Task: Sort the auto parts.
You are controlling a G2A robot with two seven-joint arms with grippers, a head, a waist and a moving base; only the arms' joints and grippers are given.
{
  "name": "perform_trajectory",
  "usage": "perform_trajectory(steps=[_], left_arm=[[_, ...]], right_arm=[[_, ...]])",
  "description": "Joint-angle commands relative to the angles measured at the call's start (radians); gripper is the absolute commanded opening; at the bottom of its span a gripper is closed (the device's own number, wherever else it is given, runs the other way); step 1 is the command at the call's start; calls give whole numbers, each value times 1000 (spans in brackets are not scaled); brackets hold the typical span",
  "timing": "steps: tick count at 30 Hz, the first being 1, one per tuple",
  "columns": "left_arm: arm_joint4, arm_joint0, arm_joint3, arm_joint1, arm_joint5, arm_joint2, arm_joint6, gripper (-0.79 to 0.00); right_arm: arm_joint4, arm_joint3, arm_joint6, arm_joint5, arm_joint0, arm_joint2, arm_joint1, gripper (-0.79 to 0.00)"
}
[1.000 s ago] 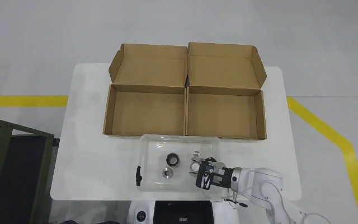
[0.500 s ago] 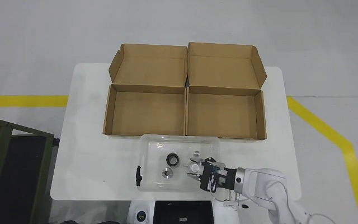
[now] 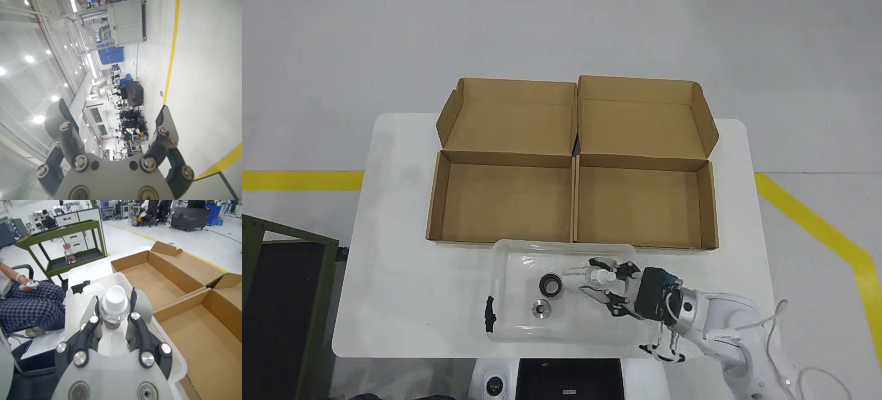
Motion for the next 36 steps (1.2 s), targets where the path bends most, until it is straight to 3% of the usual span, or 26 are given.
perform_trajectory(steps=[1,19,36], left_arm=[[0,0,0,0,0,0,0,0],[0,0,0,0,0,0,0,0],[0,0,0,0,0,0,0,0]], right_arm=[[48,12,-17,8,9,4,-1,-785],[389,125,-88,-38,78,18,-7,-785],[421,120,-78,11,87,34,-11,-785]])
